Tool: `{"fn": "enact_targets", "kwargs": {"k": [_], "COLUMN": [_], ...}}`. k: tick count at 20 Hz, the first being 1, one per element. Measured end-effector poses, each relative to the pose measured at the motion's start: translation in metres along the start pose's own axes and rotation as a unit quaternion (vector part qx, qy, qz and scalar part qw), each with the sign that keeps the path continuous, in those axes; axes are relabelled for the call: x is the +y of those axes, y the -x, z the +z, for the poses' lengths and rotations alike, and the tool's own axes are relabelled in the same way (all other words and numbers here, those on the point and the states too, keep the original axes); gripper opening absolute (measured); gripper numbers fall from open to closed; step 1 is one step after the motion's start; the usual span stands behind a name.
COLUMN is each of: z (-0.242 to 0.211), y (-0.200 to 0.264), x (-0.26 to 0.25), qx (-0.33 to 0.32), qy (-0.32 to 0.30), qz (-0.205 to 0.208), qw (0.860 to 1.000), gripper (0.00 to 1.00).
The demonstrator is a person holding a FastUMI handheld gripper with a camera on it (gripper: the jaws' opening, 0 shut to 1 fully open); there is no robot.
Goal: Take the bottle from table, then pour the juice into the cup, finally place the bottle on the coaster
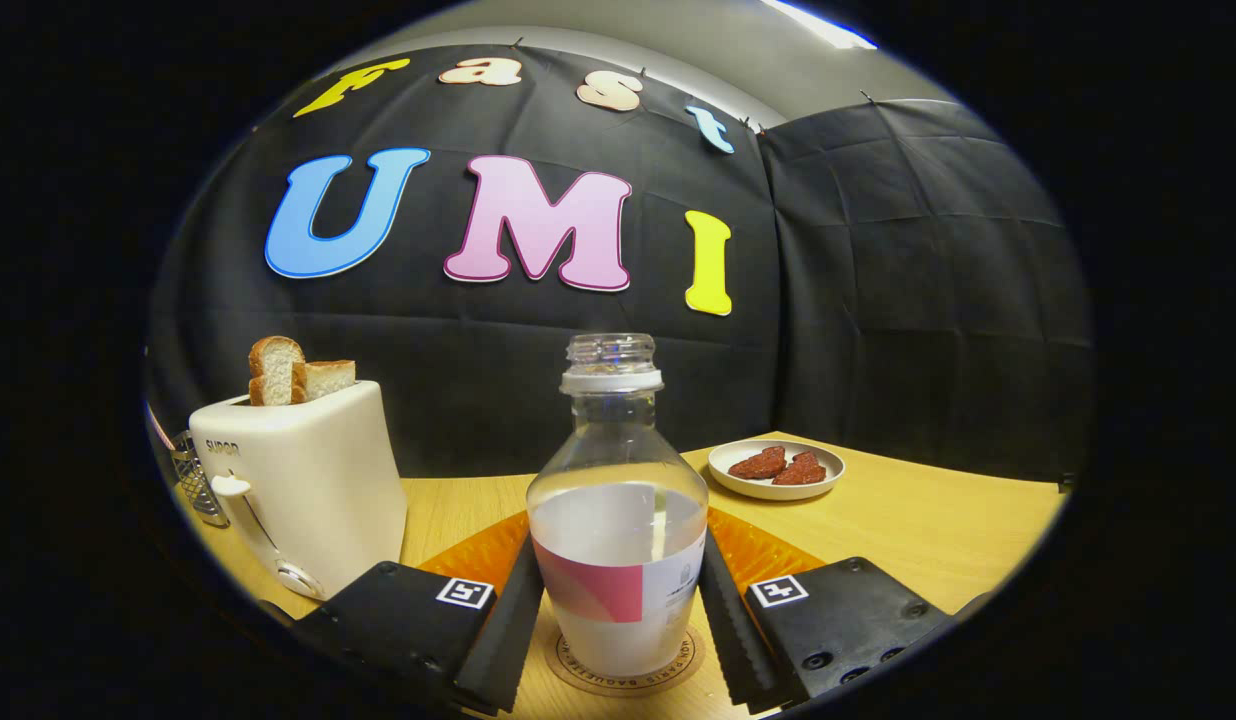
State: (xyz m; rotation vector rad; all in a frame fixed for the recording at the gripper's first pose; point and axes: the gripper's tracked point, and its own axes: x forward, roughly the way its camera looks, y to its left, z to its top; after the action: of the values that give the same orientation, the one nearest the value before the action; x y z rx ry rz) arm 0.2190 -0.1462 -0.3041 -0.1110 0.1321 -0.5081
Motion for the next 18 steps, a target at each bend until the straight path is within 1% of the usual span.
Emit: {"fn": "enact_targets", "kwargs": {"k": [8, 10, 11, 15, 18], "z": [0.000, -0.002, -0.003, -0.003, 0.004], "y": [0.003, 0.005, 0.006, 0.013, 0.026], "x": [-0.004, -0.005, -0.005, -0.003, -0.005], "qx": [0.008, 0.014, 0.017, 0.023, 0.020], "qy": [-0.002, -0.001, -0.001, 0.001, 0.003], "qz": [-0.004, -0.005, -0.004, 0.005, 0.007], "qw": [1.000, 1.000, 1.000, 1.000, 1.000], "gripper": [0.79, 0.97, 0.99, 0.99, 0.99]}}
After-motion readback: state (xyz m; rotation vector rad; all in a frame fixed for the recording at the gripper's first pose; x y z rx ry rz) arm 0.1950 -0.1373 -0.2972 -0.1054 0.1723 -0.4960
